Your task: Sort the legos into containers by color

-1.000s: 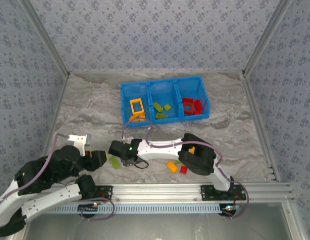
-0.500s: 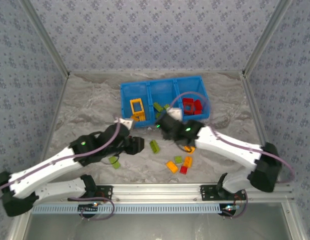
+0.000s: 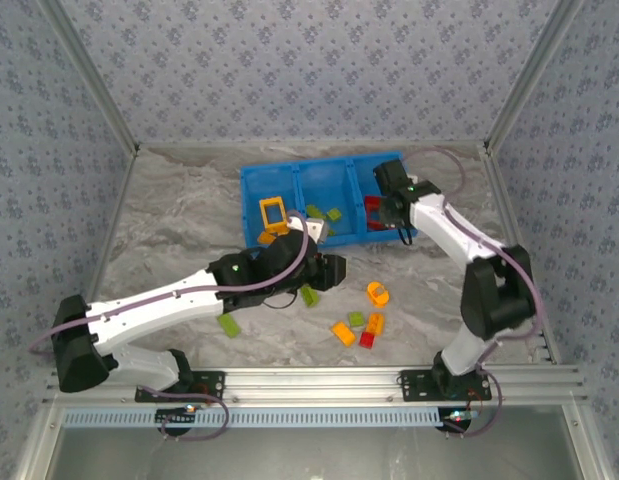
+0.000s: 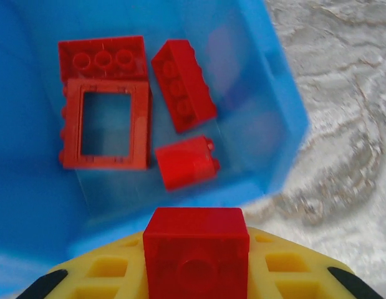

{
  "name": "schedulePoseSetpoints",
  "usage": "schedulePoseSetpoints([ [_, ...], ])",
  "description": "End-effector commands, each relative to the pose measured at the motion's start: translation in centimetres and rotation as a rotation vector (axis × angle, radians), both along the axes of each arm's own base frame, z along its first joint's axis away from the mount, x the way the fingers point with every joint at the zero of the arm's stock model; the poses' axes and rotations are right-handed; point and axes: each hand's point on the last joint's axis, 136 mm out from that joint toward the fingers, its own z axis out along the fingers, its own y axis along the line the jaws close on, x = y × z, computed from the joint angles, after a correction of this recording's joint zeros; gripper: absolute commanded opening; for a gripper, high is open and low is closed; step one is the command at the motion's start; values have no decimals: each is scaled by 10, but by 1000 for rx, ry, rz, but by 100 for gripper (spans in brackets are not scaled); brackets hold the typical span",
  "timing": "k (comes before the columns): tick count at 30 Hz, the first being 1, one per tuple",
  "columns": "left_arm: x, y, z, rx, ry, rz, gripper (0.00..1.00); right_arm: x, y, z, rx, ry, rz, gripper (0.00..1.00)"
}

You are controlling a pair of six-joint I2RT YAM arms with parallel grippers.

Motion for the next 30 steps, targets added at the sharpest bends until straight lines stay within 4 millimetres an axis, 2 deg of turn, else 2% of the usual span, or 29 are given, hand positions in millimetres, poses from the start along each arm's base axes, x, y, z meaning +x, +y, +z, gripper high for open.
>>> schedulePoseSetpoints([
  [1, 6, -9, 32, -78, -53, 31, 51, 24, 0, -5, -23, 11, 12, 25],
  [5, 5, -6, 32, -71, -57, 33, 51, 43, -3, -25, -15, 55, -9, 25],
  [10, 4, -9, 29, -65, -57, 28, 51, 49, -10, -48, -34, 114, -35, 32],
  [14, 3, -12, 25, -47, -55, 29, 51, 48, -9, -53, -35, 122, -30, 45],
  [17, 4, -11, 19, -29, -45, 41, 51, 49, -8, -47, -31, 110, -26, 54],
  [20, 3, -10, 12, -8, -35, 55, 51, 49, -3, -22, -18, 56, -10, 58],
  [24, 4, 1, 1, 28, -6, 107, 51, 42, 6, 35, -2, -60, 11, 56],
  [28, 2, 8, -17, 64, 54, 149, 51, 15, 8, 94, 23, -203, 25, 55],
  [30, 1, 5, -27, 63, 92, 159, 54, -8, 8, 111, 41, -259, 46, 55],
])
